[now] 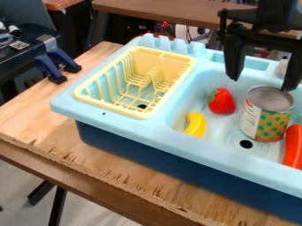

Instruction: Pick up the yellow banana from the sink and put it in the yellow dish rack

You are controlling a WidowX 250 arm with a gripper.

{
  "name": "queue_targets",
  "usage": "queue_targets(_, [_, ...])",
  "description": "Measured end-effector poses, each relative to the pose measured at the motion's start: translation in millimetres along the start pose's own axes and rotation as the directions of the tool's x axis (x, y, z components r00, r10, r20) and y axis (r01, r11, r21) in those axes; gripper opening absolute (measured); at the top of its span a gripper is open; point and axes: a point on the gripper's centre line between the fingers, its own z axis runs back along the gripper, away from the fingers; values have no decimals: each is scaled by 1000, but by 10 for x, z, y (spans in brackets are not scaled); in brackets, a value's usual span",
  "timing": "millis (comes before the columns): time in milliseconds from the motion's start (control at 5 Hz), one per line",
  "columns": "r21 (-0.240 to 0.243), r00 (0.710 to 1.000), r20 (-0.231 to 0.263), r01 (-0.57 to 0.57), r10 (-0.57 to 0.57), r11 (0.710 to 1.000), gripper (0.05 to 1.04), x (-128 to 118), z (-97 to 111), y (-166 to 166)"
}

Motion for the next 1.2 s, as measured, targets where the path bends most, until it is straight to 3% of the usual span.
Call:
queue_targets(200, [23, 999, -40, 0, 1, 1000, 1006, -30, -141, 10])
queue_targets(400, [86, 1000, -12, 4, -3, 996, 1006, -28, -209, 66])
queue_targets(600, [99, 999, -31, 40, -38, 994, 1006, -14, -211, 157])
queue_targets(1200, [162, 977, -167, 158, -130, 974, 1006, 45, -668, 311])
